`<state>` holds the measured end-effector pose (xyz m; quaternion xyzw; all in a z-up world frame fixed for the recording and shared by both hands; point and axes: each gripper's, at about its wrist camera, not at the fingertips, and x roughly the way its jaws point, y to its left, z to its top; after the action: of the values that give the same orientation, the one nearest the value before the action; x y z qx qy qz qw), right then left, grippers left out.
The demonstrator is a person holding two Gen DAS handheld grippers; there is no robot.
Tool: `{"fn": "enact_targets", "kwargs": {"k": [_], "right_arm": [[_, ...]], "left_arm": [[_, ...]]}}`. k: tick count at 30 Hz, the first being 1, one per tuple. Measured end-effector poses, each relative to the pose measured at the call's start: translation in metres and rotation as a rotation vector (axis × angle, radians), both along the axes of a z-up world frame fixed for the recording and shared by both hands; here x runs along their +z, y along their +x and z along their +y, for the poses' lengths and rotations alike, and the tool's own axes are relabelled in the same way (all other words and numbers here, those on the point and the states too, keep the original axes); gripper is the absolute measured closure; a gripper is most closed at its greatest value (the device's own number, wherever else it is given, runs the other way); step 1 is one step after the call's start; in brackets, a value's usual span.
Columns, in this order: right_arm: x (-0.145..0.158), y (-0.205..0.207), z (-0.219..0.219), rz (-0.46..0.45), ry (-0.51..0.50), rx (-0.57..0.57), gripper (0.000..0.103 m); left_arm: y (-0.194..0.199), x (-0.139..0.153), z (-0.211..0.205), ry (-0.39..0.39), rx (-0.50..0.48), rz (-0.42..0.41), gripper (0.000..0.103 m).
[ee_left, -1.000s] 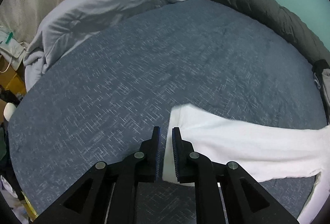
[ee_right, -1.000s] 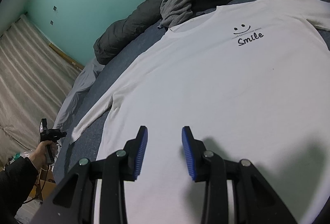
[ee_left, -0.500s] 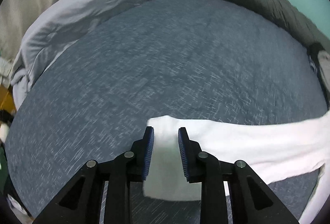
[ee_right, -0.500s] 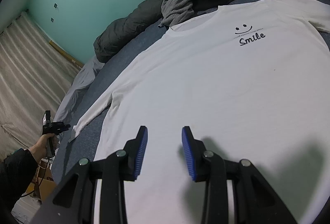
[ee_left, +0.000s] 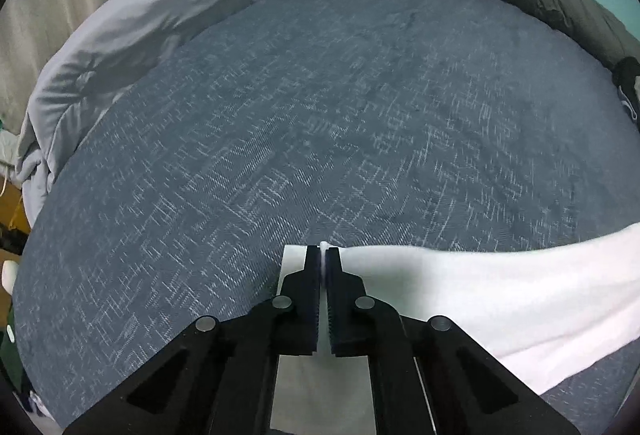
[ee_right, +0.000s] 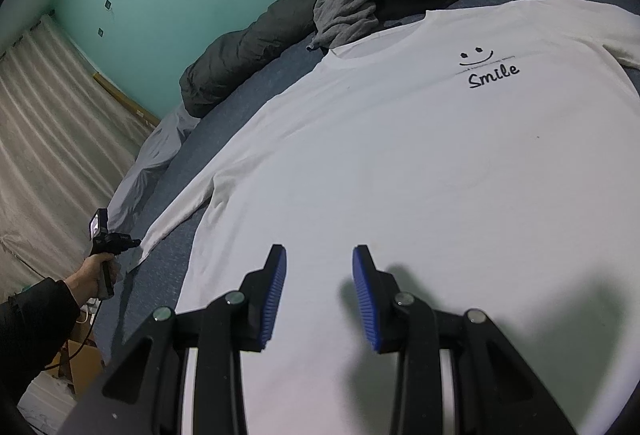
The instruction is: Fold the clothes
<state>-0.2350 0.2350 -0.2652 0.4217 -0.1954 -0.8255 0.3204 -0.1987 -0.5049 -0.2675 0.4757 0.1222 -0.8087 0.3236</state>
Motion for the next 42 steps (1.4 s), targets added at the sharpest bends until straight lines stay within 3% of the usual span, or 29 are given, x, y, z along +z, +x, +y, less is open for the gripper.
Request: {"fn": "enact_targets", "kwargs": {"k": [7, 16, 21, 24, 28, 33, 38, 42], "right_arm": [[0.002, 0.002, -0.002, 0.01, 0.0, 0.007, 0.069], [0.002, 0.001, -0.001, 0.006, 0.0, 0.004, 0.069], [0.006, 0.0, 0.001, 0.012, -0.01, -0.005, 0.069], [0.011, 0.003, 0.0, 0.026, -0.015, -0.001, 0.069], [0.016, 0.006, 0.0, 0.04, -0.027, 0.003, 0.069], [0.02, 0.009, 0.002, 0.053, -0.026, -0.003, 0.069], [0.028, 0.011, 0.004, 0.091, -0.009, -0.006, 0.069], [0.031, 0.009, 0.008, 0.094, -0.021, -0.009, 0.069]], "left_arm": [[0.0, 0.025, -0.008, -0.038, 0.039, 0.055, 0.101], [-0.011, 0.011, -0.013, 0.012, 0.043, 0.003, 0.098], [0.003, 0.028, -0.012, -0.04, 0.063, 0.001, 0.093], [0.014, 0.048, 0.004, -0.057, 0.06, 0.043, 0.082], [0.003, 0.056, 0.049, 0.056, -0.099, 0.101, 0.078], [-0.03, 0.047, 0.152, 0.182, -0.332, 0.087, 0.078], [-0.062, 0.028, 0.234, 0.314, -0.459, 0.079, 0.078], [-0.083, 0.018, 0.284, 0.298, -0.533, 0.056, 0.078]]}}
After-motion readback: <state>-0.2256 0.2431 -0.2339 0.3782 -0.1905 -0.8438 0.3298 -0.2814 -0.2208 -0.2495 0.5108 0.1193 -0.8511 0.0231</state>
